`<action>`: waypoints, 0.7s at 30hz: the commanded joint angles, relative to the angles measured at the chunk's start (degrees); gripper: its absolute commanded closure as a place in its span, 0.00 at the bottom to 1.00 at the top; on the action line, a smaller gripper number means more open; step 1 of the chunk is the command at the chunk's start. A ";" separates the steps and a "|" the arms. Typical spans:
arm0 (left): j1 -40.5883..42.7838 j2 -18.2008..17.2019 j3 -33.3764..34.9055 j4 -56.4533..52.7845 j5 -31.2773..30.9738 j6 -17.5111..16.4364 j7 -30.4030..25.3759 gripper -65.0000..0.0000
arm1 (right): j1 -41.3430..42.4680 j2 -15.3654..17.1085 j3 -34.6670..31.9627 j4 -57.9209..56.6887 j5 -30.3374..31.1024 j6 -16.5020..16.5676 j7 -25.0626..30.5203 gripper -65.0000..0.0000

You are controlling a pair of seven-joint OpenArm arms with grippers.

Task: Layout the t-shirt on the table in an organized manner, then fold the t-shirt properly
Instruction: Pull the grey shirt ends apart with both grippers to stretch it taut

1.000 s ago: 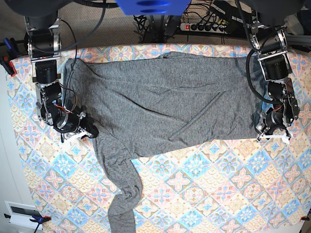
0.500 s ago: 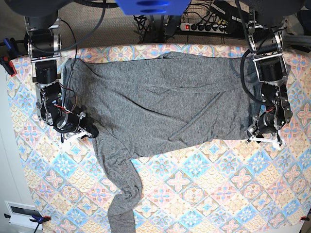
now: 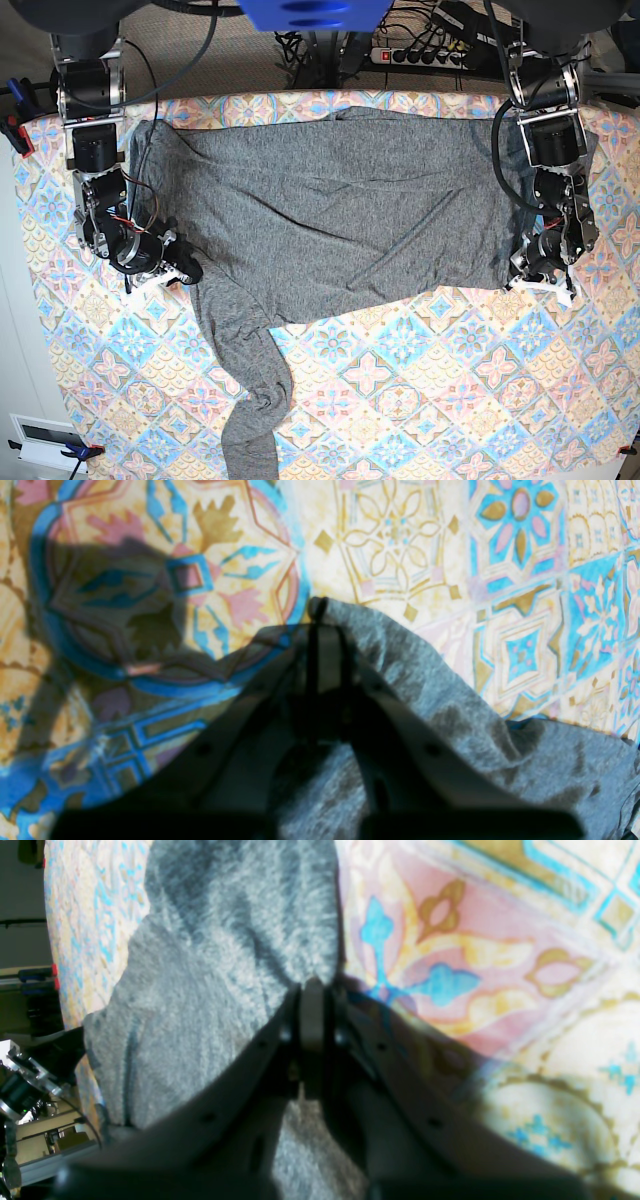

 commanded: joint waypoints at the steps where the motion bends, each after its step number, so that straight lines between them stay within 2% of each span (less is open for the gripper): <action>1: 0.01 2.11 0.67 -0.40 -3.47 -2.08 6.63 1.00 | 0.56 0.18 -0.09 0.26 -1.54 -0.44 -2.19 1.00; 11: 0.10 2.11 0.58 -0.31 -3.47 -2.00 6.81 1.00 | 0.47 0.09 -0.09 1.05 -1.54 -0.44 -2.19 1.00; 17: 0.10 1.76 0.49 0.04 -3.65 -2.08 6.81 1.00 | 0.47 0.09 -0.35 12.74 -1.54 -0.71 -2.19 1.00; 21: 1.33 1.67 0.49 5.84 -6.11 -2.08 6.89 1.00 | 0.39 0.09 -0.18 15.73 -1.54 -0.71 -2.19 1.00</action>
